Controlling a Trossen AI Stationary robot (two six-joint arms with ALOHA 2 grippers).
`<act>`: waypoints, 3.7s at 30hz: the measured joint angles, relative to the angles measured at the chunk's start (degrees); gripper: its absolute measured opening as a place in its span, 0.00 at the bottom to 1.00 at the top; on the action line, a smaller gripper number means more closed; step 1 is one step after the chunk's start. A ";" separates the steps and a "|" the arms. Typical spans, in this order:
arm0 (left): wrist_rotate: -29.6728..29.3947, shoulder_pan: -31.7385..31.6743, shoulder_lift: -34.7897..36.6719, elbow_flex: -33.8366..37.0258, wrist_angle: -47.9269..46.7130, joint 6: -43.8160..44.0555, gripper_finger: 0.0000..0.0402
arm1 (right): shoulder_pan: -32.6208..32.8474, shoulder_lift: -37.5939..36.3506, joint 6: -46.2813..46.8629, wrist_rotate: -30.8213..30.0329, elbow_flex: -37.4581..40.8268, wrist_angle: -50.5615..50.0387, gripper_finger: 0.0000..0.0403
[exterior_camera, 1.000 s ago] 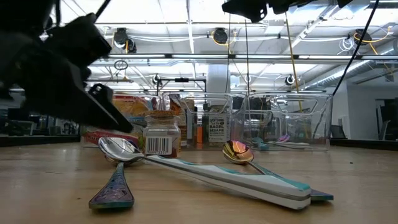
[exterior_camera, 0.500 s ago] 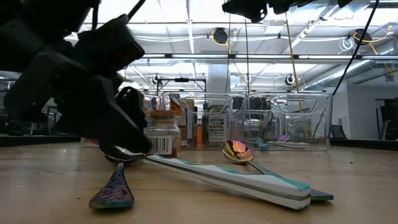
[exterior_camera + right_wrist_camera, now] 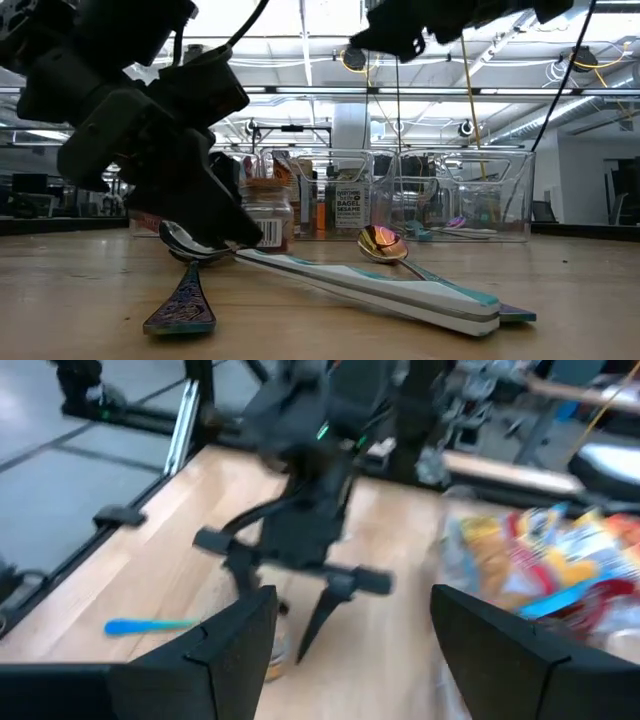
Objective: Pick & Place Food Item
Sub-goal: Put the brown seasoning bottle into the middle transparent bin
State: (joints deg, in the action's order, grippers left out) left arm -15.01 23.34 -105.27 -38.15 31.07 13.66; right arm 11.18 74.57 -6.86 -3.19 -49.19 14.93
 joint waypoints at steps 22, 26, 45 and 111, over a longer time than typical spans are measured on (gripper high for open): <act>0.02 -2.48 0.02 -3.87 1.41 -1.72 0.49 | 2.23 18.61 6.44 0.06 -0.02 9.05 0.70; -0.03 -2.50 0.02 -6.50 -3.10 -2.76 0.46 | 2.21 21.83 7.25 0.32 -0.17 10.47 0.76; -0.21 -2.72 0.04 -7.43 -5.89 -3.09 0.47 | 2.84 29.31 10.30 0.38 -7.94 3.22 0.73; 2.08 -3.18 2.27 -7.39 -7.92 -2.70 0.64 | -18.99 22.48 11.68 1.96 -10.10 -11.51 0.39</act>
State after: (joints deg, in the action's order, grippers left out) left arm -12.93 20.16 -103.00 -45.54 23.16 10.96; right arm -7.81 97.05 4.82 -1.23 -59.29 3.42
